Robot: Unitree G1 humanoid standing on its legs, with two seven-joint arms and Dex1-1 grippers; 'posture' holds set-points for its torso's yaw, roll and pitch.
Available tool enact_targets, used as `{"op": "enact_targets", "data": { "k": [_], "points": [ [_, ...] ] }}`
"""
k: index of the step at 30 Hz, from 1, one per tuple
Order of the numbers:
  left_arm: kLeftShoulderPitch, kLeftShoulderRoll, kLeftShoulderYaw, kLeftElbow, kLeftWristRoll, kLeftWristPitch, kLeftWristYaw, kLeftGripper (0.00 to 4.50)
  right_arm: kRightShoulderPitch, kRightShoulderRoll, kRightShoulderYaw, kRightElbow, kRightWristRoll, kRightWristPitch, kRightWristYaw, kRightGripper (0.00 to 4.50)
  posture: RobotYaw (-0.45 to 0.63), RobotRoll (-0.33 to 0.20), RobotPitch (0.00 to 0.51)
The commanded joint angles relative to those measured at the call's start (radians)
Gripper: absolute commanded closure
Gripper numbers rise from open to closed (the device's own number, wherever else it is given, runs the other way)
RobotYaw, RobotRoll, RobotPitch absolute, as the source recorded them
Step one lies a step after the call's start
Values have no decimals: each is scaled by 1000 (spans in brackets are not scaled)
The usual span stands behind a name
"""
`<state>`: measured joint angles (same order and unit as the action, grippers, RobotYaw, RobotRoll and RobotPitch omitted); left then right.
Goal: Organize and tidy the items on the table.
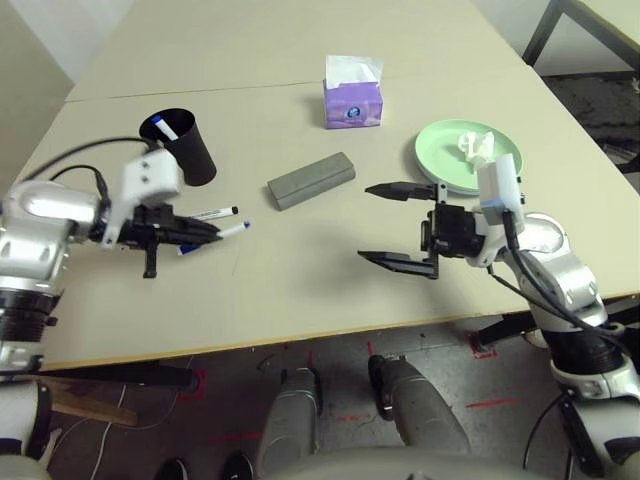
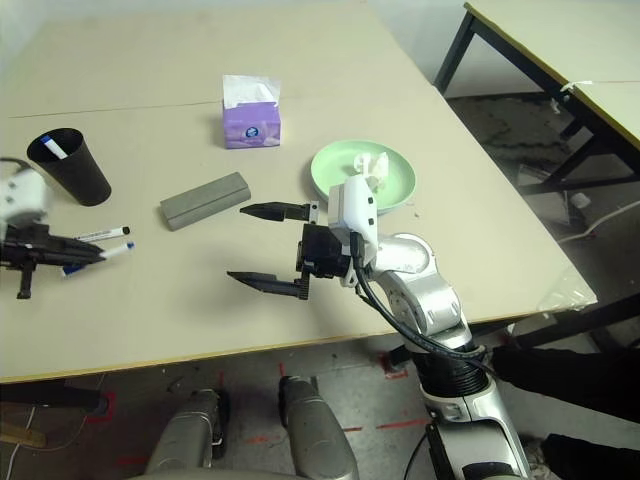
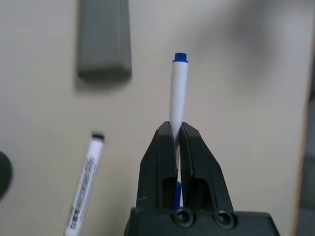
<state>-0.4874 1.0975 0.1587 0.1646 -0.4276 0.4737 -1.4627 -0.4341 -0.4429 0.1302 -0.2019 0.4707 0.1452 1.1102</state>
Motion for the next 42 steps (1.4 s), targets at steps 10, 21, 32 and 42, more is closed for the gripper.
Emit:
{"op": "enact_targets", "data": {
  "k": [10,21,32,42],
  "points": [
    [46,-140,424,-155,-190,186,480,4489,-2,59,-34,51,-39,73,-215,0,-62,0,167],
    [-81,-203,375,49,-41,-129,711,4489,14,82,-33,60,-97,91,-352,0,-55,0,168],
    [-347,-253,250,471,107,-472,773,4489,92,36,13,-19,-98,89,-284,0,-77,0,181],
    [-466,-326,197,723,151,-668,785,4489,130,-5,3,-79,-86,132,-274,0,-109,0,202]
  ]
}}
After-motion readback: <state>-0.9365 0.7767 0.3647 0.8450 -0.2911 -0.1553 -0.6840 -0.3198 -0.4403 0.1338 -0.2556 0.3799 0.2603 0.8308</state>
